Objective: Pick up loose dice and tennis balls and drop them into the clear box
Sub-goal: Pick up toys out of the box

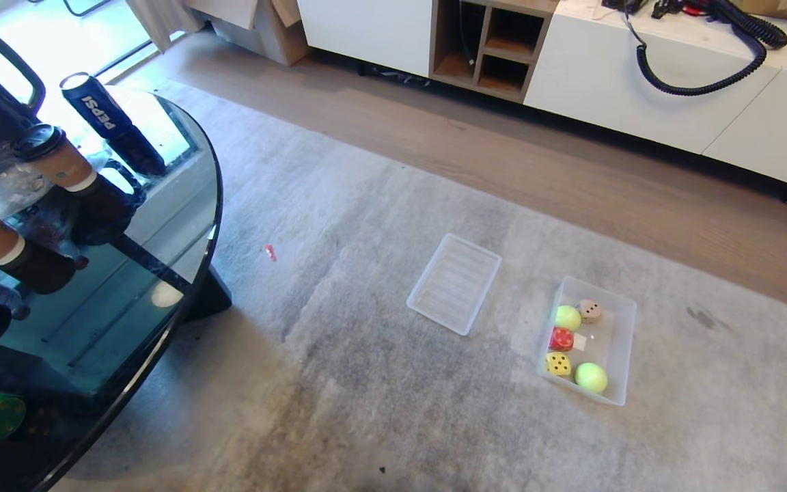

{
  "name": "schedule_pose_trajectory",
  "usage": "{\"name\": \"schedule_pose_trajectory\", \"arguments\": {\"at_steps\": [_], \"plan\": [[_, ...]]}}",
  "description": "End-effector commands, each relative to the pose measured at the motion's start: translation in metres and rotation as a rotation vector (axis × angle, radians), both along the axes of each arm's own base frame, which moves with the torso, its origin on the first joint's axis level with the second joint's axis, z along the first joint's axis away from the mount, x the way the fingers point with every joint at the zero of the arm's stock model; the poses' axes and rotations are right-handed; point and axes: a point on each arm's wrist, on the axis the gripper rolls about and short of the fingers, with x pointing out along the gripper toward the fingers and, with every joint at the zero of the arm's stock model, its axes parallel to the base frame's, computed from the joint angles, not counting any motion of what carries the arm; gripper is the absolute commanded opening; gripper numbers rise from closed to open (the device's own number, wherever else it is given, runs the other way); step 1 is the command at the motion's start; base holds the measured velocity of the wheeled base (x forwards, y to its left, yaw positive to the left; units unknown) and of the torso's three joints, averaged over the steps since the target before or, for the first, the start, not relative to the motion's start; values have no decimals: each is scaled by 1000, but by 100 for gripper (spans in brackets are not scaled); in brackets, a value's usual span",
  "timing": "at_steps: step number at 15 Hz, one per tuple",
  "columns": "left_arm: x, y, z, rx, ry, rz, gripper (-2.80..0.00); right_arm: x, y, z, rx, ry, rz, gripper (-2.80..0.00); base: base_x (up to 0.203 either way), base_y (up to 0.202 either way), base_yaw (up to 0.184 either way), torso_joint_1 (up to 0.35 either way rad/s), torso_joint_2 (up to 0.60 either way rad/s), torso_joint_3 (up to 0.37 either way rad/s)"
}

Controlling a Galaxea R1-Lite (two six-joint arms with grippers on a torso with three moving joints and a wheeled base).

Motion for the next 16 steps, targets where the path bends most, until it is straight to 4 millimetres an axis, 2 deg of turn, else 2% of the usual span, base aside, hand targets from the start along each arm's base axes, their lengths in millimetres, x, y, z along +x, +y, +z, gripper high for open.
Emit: {"name": "schedule_pose_trajectory", "arguments": {"at_steps": [1, 16], "plan": [[0, 0, 0, 22, 0, -1, -280, 0, 0, 0, 0, 3, -1, -280, 0, 0, 0, 2, 9, 194], [0, 0, 0, 22, 1, 0, -280, 0, 0, 0, 0, 1, -1, -280, 0, 0, 0, 2, 1, 201]]}}
